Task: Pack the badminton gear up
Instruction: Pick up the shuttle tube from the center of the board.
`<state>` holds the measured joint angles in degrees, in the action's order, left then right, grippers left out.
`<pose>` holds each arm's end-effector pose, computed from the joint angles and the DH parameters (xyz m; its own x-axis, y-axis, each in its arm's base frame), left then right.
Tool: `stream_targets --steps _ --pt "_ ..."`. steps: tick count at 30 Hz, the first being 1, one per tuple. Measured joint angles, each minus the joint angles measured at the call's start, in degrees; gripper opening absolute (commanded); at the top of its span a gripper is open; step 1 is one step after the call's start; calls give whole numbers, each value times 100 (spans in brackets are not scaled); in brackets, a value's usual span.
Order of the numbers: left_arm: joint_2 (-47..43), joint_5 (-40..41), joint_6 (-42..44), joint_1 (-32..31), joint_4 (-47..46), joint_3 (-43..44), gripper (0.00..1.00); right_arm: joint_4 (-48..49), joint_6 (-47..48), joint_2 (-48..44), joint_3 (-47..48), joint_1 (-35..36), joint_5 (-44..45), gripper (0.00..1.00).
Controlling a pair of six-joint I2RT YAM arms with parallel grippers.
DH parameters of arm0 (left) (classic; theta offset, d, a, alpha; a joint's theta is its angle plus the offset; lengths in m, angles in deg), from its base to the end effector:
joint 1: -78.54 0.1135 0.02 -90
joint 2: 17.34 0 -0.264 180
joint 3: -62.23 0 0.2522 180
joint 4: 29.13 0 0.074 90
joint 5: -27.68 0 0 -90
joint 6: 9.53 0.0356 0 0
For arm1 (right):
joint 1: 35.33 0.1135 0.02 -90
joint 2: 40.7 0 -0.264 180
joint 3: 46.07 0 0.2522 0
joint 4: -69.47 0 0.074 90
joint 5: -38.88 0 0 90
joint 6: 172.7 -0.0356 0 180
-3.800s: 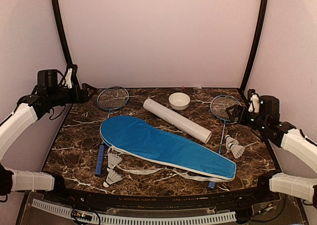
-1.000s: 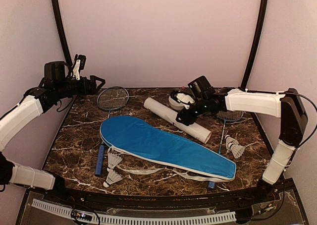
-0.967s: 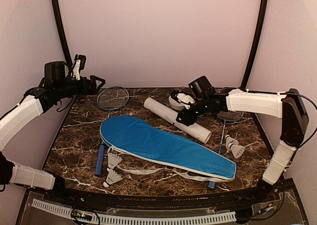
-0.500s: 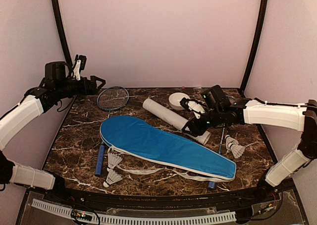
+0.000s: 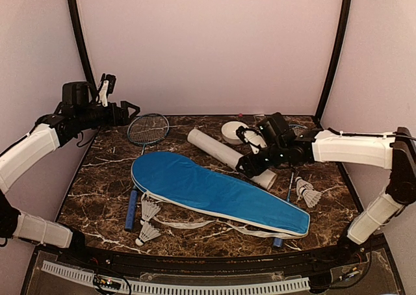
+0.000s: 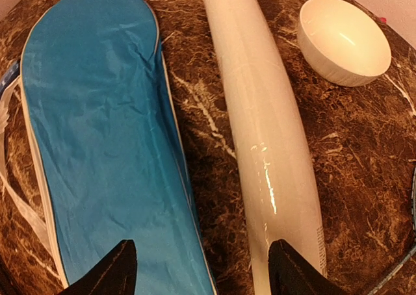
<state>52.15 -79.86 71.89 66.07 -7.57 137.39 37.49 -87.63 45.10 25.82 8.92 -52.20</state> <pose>0.2733 -0.0714 0.3561 -0.3373 -0.0711 -0.9387 0.4436 0.8675 -0.2251 0.2300 0.2250 0.2375 -0.5732 -0.4384 -0.6923 -0.6602 0.7475 0.0733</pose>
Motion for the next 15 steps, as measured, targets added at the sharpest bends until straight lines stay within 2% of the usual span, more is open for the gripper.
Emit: stream_targets --steps 7,15 --pt "15 17 7 0 0 0 96 -365 39 1604 1768 -20 782 85" --pt "-9 142 94 -2 4 0 96 -955 278 3108 3368 -238 820 88"
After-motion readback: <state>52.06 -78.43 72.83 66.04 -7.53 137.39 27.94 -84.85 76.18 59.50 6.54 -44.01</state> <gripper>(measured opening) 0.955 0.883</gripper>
